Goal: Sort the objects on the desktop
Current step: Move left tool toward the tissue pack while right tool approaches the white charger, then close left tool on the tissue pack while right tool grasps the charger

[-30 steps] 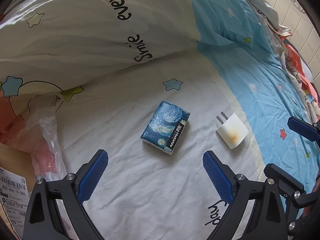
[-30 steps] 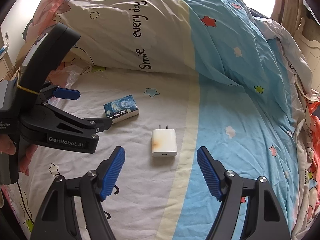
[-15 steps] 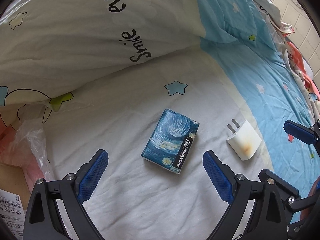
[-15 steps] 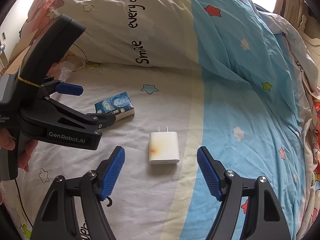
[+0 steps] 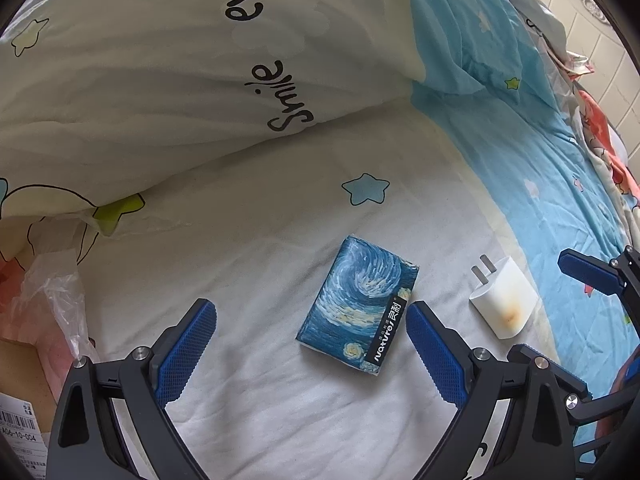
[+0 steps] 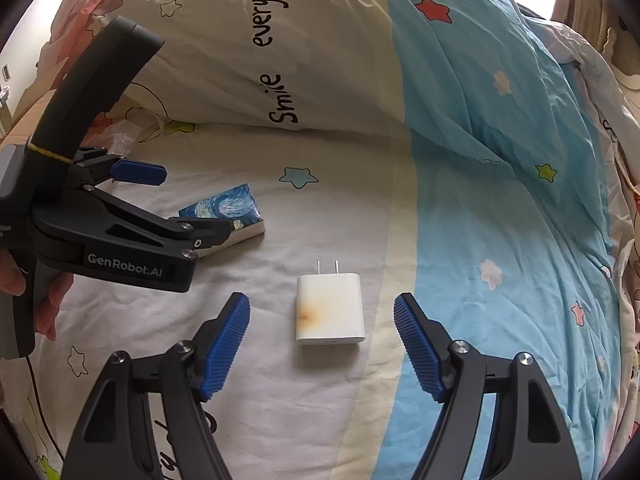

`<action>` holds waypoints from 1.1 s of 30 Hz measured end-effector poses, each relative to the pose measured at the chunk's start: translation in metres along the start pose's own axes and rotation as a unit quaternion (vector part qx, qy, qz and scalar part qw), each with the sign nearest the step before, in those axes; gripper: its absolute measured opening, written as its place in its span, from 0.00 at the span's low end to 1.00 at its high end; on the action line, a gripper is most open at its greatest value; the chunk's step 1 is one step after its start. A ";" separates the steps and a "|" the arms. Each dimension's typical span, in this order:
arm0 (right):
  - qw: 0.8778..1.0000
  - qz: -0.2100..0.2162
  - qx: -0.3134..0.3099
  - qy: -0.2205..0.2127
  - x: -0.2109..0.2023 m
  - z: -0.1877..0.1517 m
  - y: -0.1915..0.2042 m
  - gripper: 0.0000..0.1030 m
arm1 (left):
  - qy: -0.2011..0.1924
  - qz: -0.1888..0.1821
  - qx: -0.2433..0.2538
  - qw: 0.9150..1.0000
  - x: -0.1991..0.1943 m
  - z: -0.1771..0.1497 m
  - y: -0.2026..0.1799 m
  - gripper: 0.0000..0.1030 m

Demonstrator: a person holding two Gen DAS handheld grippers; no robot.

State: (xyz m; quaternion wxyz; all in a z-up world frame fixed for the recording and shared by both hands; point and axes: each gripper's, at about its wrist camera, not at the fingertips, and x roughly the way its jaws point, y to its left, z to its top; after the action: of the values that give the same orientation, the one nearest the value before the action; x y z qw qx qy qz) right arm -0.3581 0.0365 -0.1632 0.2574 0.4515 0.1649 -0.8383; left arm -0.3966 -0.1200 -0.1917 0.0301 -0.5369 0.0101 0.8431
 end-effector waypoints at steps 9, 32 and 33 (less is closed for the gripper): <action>1.000 0.000 0.011 0.002 0.013 0.007 -0.004 0.69 | -0.001 0.006 0.028 1.000 0.003 -0.006 0.002 0.95; 0.999 0.030 0.032 0.028 0.075 0.031 -0.028 0.59 | 0.007 -0.003 0.023 1.000 0.037 0.016 -0.049 0.95; 0.998 0.033 0.036 0.030 0.079 0.033 -0.031 0.59 | 0.008 -0.003 0.024 1.000 0.040 0.017 -0.052 0.95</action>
State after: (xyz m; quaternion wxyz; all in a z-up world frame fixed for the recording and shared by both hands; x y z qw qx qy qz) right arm -0.4347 0.0228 -0.2107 0.2633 0.4904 0.1272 -0.8210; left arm -0.4252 -0.0657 -0.2197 0.0457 -0.5428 0.0286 0.8381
